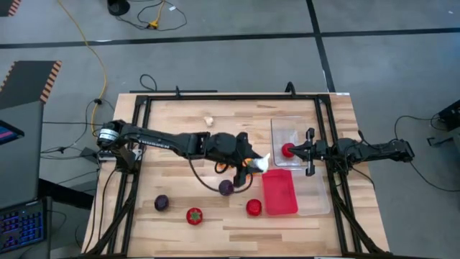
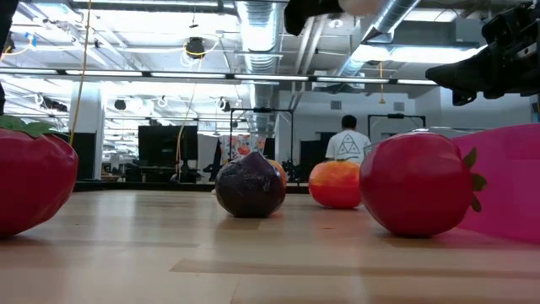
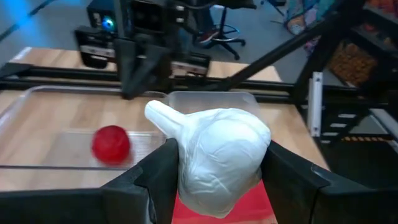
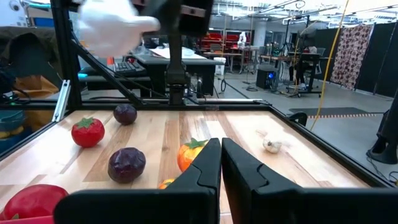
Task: Sort produce into baskets
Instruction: Put the bottom garlic into the red bin
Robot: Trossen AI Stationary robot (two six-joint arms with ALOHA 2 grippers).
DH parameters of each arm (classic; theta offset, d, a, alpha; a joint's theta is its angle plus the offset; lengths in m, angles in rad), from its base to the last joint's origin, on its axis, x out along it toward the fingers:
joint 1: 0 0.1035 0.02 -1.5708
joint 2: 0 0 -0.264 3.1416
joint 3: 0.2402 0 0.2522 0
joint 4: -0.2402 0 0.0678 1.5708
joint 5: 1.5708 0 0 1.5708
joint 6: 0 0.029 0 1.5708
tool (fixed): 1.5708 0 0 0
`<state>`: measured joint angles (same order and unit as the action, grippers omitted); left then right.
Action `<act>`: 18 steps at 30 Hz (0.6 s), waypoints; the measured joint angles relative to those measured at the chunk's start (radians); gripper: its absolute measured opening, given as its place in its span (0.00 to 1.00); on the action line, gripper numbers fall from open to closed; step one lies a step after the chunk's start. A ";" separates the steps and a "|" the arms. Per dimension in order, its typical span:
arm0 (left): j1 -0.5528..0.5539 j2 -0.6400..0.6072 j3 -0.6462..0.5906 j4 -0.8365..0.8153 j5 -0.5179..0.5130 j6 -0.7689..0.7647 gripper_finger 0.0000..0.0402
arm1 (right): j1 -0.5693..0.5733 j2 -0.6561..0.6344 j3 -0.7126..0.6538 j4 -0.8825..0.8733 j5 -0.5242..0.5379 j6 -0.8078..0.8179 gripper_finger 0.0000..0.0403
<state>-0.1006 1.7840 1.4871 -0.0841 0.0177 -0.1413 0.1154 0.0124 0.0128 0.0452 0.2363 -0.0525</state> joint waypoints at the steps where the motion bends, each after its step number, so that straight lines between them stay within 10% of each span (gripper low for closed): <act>1: -0.008 0.013 0.001 0.030 0.000 -0.004 0.46 | 0.000 0.000 0.000 0.000 0.000 0.000 0.10; 18: -0.070 0.338 0.005 0.448 0.001 -0.028 0.46 | 0.000 0.001 0.000 0.012 0.000 0.000 0.10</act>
<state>-0.1703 2.1225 1.4925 0.3636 0.0182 -0.1691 0.1150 0.0135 0.0132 0.0574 0.2361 -0.0525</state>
